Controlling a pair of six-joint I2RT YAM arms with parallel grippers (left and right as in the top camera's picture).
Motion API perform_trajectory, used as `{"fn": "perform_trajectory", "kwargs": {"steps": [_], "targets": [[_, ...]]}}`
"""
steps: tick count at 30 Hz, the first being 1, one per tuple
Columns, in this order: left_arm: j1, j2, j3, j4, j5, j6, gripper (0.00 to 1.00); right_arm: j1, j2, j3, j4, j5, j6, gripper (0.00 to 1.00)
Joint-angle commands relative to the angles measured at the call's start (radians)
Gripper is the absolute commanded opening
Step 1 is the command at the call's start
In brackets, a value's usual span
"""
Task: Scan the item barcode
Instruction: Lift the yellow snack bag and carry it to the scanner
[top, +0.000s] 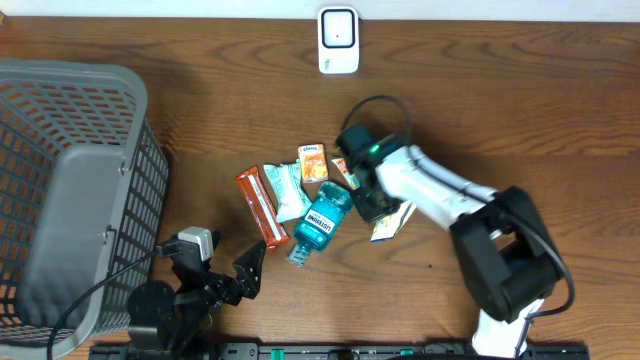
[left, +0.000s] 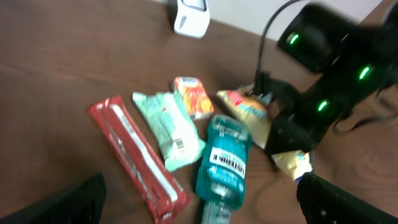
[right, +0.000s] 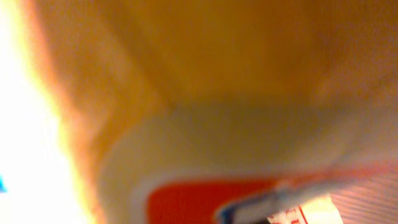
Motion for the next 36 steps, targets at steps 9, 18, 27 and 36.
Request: {"fn": "perform_trajectory", "kwargs": {"steps": [9,18,27,36], "targets": [[0.003,-0.002,0.003,-0.058,-0.005,-0.001,0.98,-0.189,-0.150,-0.016,-0.130,-1.206,-0.195,0.02],[0.003,-0.002,0.003,-0.058,-0.005,-0.001,0.98,-0.235,-0.157,-0.016,-0.145,-1.399,0.489,0.01],[0.003,-0.002,0.003,-0.058,-0.005,-0.001,0.98,-0.319,-0.157,-0.016,-0.140,-1.459,0.751,0.02],[0.003,-0.002,0.003,-0.058,-0.005,-0.001,0.98,-0.379,-0.157,-0.016,-0.140,-1.455,0.663,0.01]]}}
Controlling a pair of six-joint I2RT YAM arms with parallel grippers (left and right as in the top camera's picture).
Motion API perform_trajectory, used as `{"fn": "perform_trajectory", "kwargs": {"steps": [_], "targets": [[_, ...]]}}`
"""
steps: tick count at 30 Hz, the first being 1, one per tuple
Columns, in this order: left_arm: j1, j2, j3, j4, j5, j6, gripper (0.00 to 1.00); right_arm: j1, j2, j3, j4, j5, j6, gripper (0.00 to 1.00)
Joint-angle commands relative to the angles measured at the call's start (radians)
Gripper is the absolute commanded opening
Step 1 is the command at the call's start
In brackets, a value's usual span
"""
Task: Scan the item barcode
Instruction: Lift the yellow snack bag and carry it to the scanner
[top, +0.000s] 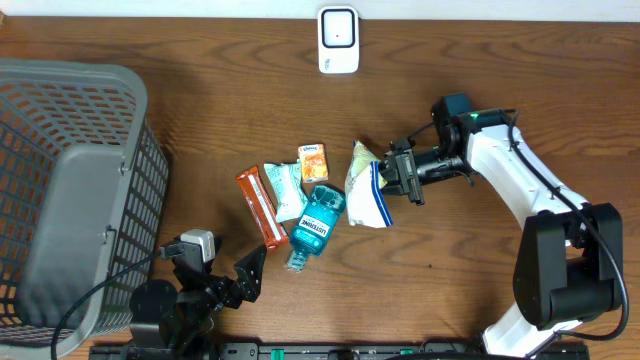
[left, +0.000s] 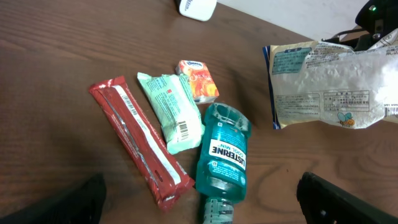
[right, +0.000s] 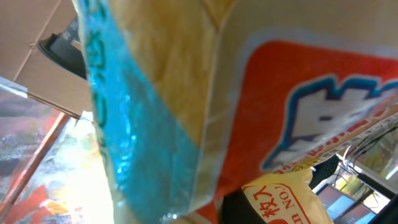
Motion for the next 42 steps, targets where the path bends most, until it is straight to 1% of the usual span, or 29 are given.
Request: {"fn": "perform_trajectory", "kwargs": {"steps": [1,7,9,12,15,20,22,25,27,31,35,38,42], "targets": [[0.003,-0.002,0.003,0.000,-0.005,-0.002,0.98,-0.005,-0.016,0.002,-0.001,-0.065,-0.029,0.02],[0.003,-0.002,0.003,0.000,-0.005,-0.002,0.98,-0.005,-0.016,0.002,0.000,-0.046,-0.177,0.01],[0.003,-0.002,0.003,0.000,-0.005,-0.002,0.98,-0.005,-0.016,0.002,0.012,0.001,-0.214,0.01],[0.003,-0.002,0.003,0.000,-0.005,-0.002,0.98,-0.005,-0.016,0.002,0.060,0.097,-0.222,0.01],[0.003,-0.002,0.003,0.000,-0.005,-0.002,0.98,-0.005,-0.016,0.002,0.212,0.234,-0.221,0.01],[0.003,-0.002,0.003,0.000,-0.005,-0.002,0.98,0.018,-0.017,0.002,0.478,0.551,-0.206,0.01],[0.003,-0.002,0.003,0.000,-0.005,-0.002,0.98,0.033,-0.017,0.002,0.599,0.614,-0.205,0.01],[0.003,-0.002,0.003,0.000,-0.005,-0.002,0.98,0.064,-0.016,0.002,0.840,0.682,-0.207,0.01],[0.003,-0.002,0.003,0.000,-0.005,-0.002,0.98,0.085,-0.017,0.002,0.978,0.767,-0.210,0.01],[0.003,-0.002,0.003,0.000,-0.005,-0.002,0.98,0.125,-0.011,0.002,1.171,1.047,-0.210,0.01],[0.003,-0.002,0.003,0.000,-0.005,-0.002,0.98,0.153,0.038,0.009,1.379,1.173,-0.227,0.01],[0.003,-0.002,0.003,0.000,-0.005,-0.002,0.98,0.160,0.110,0.066,1.473,1.194,-0.230,0.01],[0.003,-0.002,0.003,0.000,-0.005,-0.002,0.98,0.165,0.263,0.256,1.466,1.196,-0.244,0.01]]}}
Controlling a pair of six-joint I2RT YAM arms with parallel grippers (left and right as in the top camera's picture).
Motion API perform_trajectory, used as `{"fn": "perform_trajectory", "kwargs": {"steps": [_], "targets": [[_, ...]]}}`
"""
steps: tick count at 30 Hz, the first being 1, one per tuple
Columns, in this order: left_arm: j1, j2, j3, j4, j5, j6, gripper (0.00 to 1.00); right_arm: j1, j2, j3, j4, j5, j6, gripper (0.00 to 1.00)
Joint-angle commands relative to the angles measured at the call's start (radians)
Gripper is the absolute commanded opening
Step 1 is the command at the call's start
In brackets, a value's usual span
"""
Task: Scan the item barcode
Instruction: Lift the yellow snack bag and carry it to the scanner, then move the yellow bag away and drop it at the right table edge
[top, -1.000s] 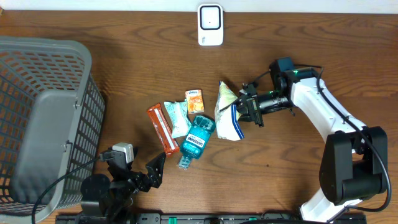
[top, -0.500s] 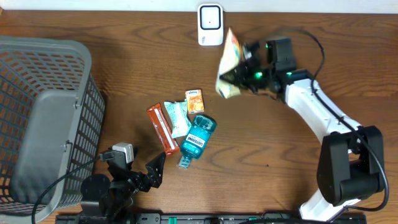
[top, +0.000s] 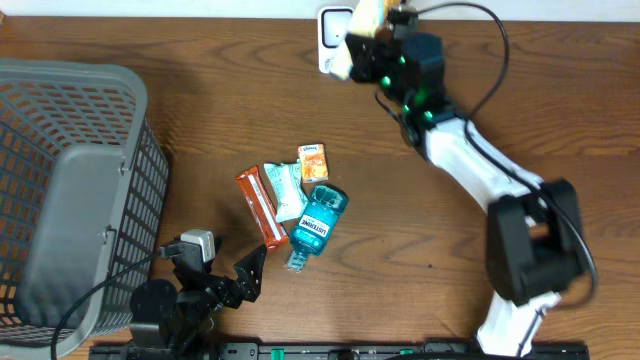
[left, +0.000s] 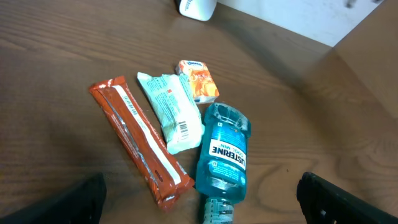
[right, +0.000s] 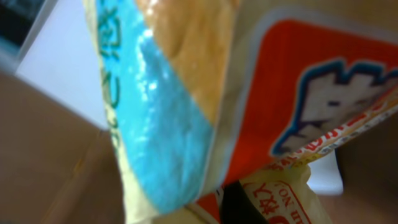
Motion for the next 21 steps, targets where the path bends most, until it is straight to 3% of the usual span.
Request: {"fn": "perform_trajectory", "kwargs": {"steps": [1,9,18,21], "targets": [[0.003,-0.002,0.003,0.000,-0.005,-0.001,0.98,0.014,0.137,0.170,-0.001,0.060,-0.035,0.01],[0.003,-0.002,0.003,0.000,-0.005,-0.001,0.98,0.014,0.370,0.490,-0.073,0.063,-0.061,0.01],[0.003,-0.002,0.003,0.000,-0.005,-0.001,0.98,0.020,0.411,0.527,-0.080,0.081,-0.088,0.01],[0.003,-0.002,0.003,0.000,-0.005,-0.001,0.98,0.010,0.365,0.527,-0.166,0.079,-0.125,0.01]]}}
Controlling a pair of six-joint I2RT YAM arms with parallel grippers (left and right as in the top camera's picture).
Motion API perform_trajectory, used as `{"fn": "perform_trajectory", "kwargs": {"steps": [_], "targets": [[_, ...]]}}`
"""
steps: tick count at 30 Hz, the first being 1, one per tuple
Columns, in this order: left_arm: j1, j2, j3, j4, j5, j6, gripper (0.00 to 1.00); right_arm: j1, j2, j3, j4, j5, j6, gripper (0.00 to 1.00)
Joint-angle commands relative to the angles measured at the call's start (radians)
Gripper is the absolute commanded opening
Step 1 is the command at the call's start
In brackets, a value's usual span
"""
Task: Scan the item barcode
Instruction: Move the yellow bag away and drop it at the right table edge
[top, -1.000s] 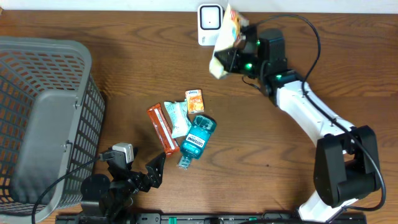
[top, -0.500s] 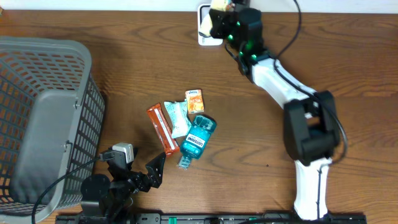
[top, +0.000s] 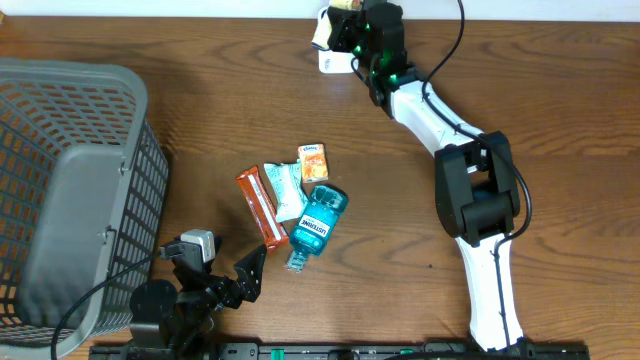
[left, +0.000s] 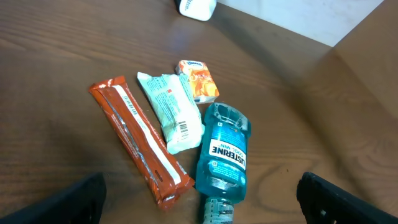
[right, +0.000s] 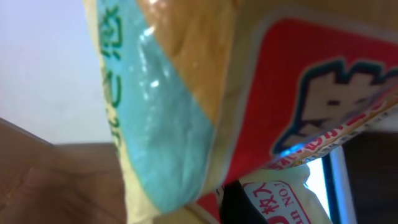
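A yellow snack bag with red and blue print (right: 186, 93) fills the right wrist view. My right gripper (top: 347, 24) is shut on it at the table's far edge. The bag (top: 331, 20) hangs over the top of the white barcode scanner (top: 337, 62), which is partly covered. My left gripper (top: 250, 272) rests open at the near edge, with nothing between its fingers (left: 74, 202).
A red bar (top: 259, 207), a green packet (top: 287, 190), a small orange carton (top: 314, 162) and a blue mouthwash bottle (top: 318, 222) lie together mid-table. A grey mesh basket (top: 70, 190) stands at the left.
My right gripper and the bag have shifted a little left and farther back, so they now sit over the scanner's top. The left arm and the pile are unchanged.
My right gripper was first down on the snack bag beside the mouthwash bottle. Then it held the bag up to the right of the pile. After that it was at the back of the table by the scanner, and now the bag hangs over the scanner.
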Motion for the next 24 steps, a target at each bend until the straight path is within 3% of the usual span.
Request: {"fn": "perform_trajectory", "kwargs": {"steps": [1,8,11,15,17,20,24], "targets": [[0.003,-0.002,0.003,0.000,-0.005,-0.001,0.98,-0.002,-0.076,0.030,-0.076,0.017,-0.076,0.01],[0.003,-0.002,0.003,0.000,-0.005,-0.001,0.98,-0.066,-0.331,0.030,-0.546,0.276,-0.219,0.01],[0.003,-0.002,0.003,0.000,-0.005,-0.001,0.98,-0.105,-0.431,0.030,-0.757,0.386,-0.349,0.01],[0.003,-0.002,0.003,0.000,-0.005,-0.001,0.98,-0.175,-0.506,0.030,-1.042,0.537,-0.530,0.01],[0.003,-0.002,0.003,0.000,-0.005,-0.001,0.98,-0.220,-0.509,0.030,-1.147,0.660,-0.553,0.01],[0.003,-0.002,0.003,0.000,-0.005,-0.001,0.98,-0.334,-0.493,0.005,-1.210,0.828,-0.557,0.01],[0.003,-0.002,0.003,0.000,-0.005,-0.001,0.98,-0.517,-0.449,-0.049,-1.170,0.785,-0.512,0.01]]}}
